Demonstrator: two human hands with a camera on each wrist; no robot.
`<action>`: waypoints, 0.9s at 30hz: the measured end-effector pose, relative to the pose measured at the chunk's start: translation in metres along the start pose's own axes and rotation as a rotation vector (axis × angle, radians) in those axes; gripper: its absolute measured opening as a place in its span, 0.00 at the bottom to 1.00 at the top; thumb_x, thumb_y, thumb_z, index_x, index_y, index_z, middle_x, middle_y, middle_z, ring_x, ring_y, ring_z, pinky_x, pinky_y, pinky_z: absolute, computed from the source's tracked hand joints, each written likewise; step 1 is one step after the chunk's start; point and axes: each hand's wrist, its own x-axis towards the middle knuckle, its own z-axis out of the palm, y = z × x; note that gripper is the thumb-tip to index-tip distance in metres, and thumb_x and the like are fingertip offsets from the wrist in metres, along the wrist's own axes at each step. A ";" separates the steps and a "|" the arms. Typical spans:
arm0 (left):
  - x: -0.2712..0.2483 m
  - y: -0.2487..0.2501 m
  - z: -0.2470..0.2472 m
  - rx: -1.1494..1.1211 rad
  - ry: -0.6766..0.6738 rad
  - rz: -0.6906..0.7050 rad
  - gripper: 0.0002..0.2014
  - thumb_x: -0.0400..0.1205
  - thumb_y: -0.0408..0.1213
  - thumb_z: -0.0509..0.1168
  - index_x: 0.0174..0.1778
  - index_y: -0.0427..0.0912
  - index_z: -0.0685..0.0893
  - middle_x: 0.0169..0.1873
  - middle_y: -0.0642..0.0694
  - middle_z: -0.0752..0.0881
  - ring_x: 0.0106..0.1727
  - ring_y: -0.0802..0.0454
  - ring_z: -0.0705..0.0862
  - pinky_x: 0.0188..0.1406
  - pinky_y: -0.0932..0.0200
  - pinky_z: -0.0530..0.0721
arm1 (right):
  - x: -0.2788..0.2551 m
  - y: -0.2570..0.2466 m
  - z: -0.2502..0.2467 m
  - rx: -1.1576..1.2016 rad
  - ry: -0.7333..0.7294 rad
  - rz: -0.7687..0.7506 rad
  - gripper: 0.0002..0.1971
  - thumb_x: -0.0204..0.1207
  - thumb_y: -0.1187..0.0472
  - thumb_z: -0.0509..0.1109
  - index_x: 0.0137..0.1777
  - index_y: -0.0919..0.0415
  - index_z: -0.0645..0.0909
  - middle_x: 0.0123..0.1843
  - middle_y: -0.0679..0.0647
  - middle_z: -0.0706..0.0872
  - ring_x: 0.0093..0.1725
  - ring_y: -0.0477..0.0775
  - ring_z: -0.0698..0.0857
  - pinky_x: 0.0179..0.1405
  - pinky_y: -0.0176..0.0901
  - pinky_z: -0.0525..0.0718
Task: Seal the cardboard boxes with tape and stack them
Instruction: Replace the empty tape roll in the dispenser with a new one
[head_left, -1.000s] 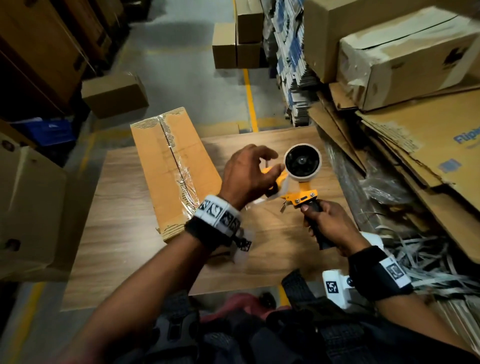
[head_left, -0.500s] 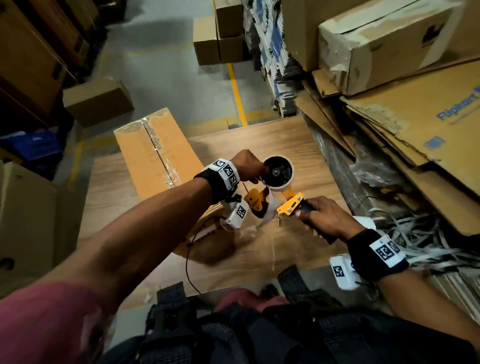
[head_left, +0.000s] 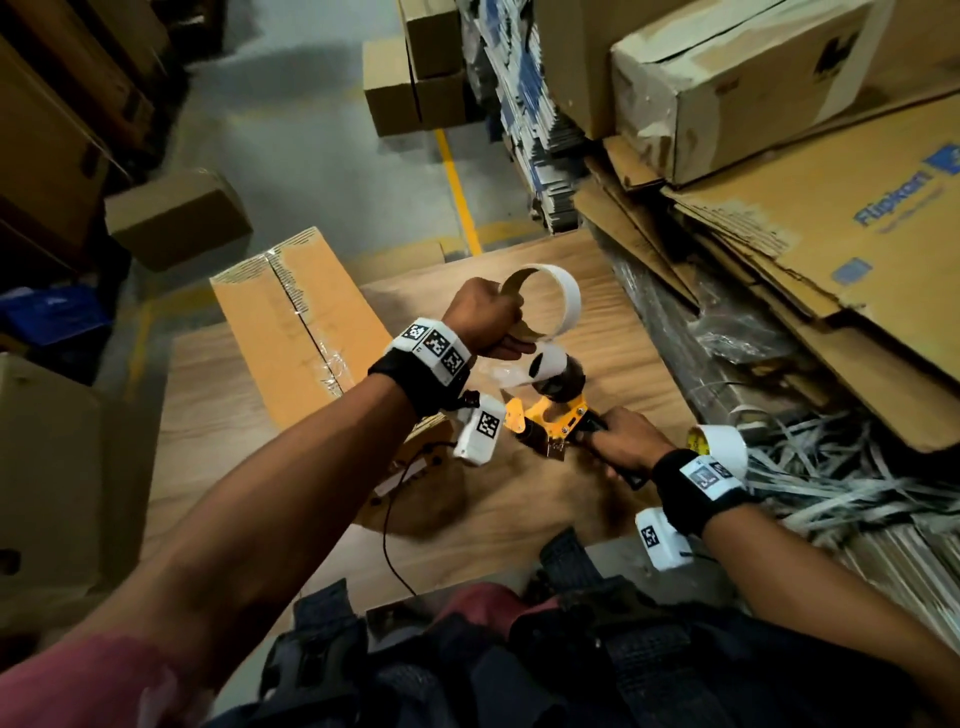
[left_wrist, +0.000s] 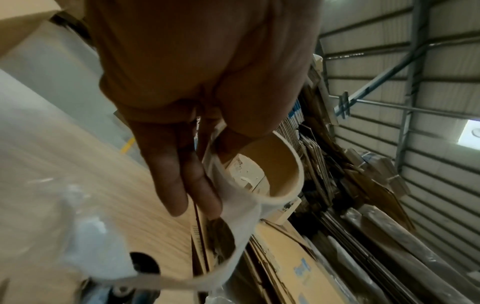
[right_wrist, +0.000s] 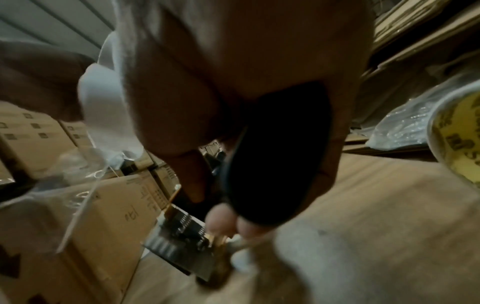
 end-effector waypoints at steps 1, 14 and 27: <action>-0.001 -0.003 0.000 -0.037 0.000 0.003 0.08 0.87 0.27 0.62 0.58 0.29 0.83 0.36 0.29 0.91 0.35 0.36 0.94 0.38 0.44 0.94 | 0.006 0.002 0.003 -0.003 -0.008 -0.003 0.21 0.81 0.44 0.71 0.43 0.65 0.87 0.27 0.57 0.90 0.25 0.56 0.89 0.23 0.44 0.85; -0.012 -0.006 0.033 0.138 0.041 0.420 0.26 0.68 0.33 0.64 0.63 0.53 0.87 0.56 0.45 0.92 0.59 0.44 0.90 0.57 0.38 0.91 | -0.016 -0.017 -0.019 1.052 0.167 -0.345 0.21 0.74 0.65 0.71 0.67 0.61 0.85 0.66 0.62 0.88 0.64 0.62 0.85 0.61 0.47 0.89; 0.005 -0.034 0.086 0.668 -0.200 0.663 0.52 0.70 0.33 0.70 0.92 0.50 0.56 0.82 0.38 0.65 0.69 0.31 0.82 0.60 0.44 0.86 | -0.031 0.007 -0.060 1.326 -0.001 -0.163 0.31 0.79 0.56 0.72 0.82 0.63 0.72 0.71 0.66 0.87 0.69 0.68 0.87 0.60 0.66 0.88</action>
